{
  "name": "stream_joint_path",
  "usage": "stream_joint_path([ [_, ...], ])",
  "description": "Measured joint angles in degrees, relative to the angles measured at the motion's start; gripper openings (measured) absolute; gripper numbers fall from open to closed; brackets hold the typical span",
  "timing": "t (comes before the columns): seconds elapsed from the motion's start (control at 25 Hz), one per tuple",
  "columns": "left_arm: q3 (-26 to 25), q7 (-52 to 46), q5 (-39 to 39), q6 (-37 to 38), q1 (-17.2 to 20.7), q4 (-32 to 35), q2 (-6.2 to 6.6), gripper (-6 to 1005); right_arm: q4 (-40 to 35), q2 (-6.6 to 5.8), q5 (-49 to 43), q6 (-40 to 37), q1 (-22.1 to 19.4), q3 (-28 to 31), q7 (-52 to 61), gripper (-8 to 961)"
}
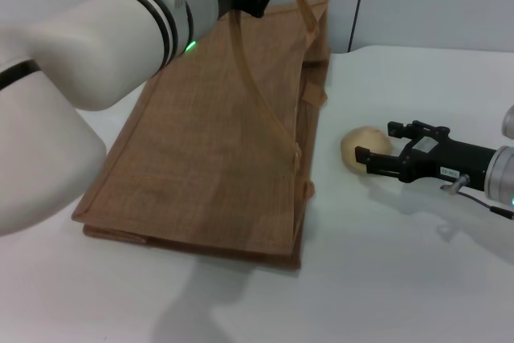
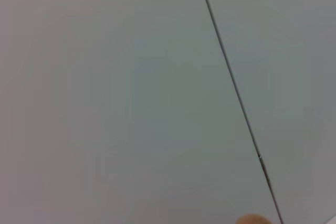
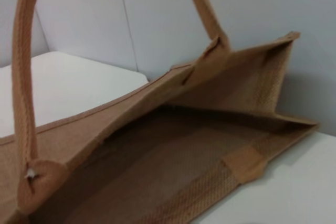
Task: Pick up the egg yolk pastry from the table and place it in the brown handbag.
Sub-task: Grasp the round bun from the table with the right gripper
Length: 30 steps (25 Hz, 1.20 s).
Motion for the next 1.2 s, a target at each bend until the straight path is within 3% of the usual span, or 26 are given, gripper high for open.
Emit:
stream_joint_path([
  [0.76,0.0,0.0,0.0,-0.2,-0.2,-0.3,-0.59,113,-0.3,3.02,-1.4,9.4,2.5,0.0,-0.7,846],
  [1.04,-0.1,0.0,0.0,-0.1,-0.2,-0.5,-0.62,113,-0.3,2.95,-1.7,9.3,2.5,0.3,-0.1,839],
  [1.2,-0.1,0.0,0.0,0.0,-0.1,-0.5,-0.61,113,-0.4,2.85,-1.7,9.4,2.5,0.2,-0.1,761],
])
